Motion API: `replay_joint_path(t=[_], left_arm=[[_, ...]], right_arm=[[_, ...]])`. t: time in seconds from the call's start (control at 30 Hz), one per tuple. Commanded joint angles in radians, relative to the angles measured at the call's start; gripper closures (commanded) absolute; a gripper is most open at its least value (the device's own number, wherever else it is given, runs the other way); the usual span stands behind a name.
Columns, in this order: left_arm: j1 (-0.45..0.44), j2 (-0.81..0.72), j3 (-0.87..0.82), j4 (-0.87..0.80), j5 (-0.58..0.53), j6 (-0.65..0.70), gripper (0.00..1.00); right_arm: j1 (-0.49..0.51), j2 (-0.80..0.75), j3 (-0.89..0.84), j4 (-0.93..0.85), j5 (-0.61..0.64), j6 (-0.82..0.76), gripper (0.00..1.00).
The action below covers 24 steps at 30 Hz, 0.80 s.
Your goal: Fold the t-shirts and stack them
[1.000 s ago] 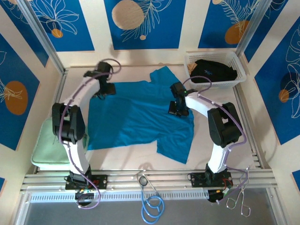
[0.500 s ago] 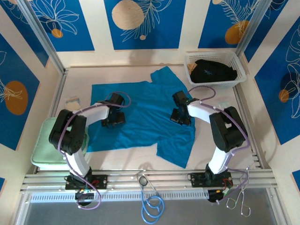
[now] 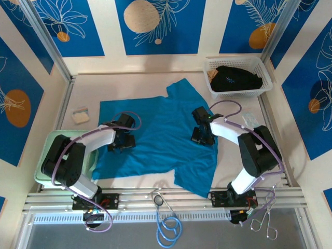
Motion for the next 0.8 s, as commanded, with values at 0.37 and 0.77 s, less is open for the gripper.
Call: replay_joint_path(t=[0.37,0.77], left_arm=[[-0.029,-0.322,-0.122,-0.354,0.101,-0.093,0.21],[-0.029,-0.117,-0.181,-0.134,0.082,-0.138,0.24]], right_arm=[[0.205,-0.466,-0.285,-0.287,-0.078,0.248,1.00],[0.206,-0.133,-0.194,-0.171,-0.056,0.187,1.00]])
